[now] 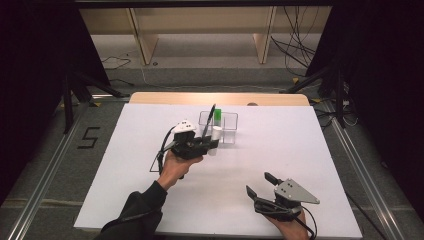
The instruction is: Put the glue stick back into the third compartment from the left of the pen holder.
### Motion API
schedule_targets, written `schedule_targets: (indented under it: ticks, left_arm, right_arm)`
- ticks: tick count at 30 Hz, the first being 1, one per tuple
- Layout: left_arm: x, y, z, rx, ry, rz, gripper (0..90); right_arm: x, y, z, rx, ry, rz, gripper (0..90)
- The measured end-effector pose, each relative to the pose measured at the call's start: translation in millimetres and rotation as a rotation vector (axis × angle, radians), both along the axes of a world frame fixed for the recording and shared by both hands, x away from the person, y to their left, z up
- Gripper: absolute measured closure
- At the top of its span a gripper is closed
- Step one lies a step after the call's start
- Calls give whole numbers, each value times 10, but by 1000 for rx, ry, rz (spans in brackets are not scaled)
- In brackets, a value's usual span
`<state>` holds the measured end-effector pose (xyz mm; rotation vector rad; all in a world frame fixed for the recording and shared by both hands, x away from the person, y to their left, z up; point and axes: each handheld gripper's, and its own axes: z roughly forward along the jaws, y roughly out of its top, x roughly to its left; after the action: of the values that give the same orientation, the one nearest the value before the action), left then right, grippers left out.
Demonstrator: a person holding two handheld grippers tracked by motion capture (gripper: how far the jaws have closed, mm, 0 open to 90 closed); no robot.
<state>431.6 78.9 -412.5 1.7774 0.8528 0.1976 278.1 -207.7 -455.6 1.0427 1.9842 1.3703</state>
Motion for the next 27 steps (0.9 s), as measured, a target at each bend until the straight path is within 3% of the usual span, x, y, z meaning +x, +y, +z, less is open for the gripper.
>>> schedule_targets:
  ticks: [3, 5, 7, 15, 21, 27]
  left_arm:
    - [104, -76, 52, -18, -24, 49, 694]
    - [188, -120, 93, -50, -21, 78, 694]
    - [270, -162, 135, -56, -20, 92, 693]
    - [508, -323, 224, -35, -30, 115, 693]
    - [646, -404, 199, -41, -28, 127, 694]
    - [731, -476, 158, -21, -31, 140, 693]
  right_arm:
    - [-25, -19, 0, 9, 5, -3, 274]
    - [-39, -28, 1, 14, 5, -3, 274]
    - [-51, -38, -1, 17, 6, 0, 274]
    - [-86, -67, -10, 41, 16, 0, 262]
    - [-81, -120, -21, 86, 40, -8, 247]
    - [-83, -111, -37, 78, 45, -2, 247]
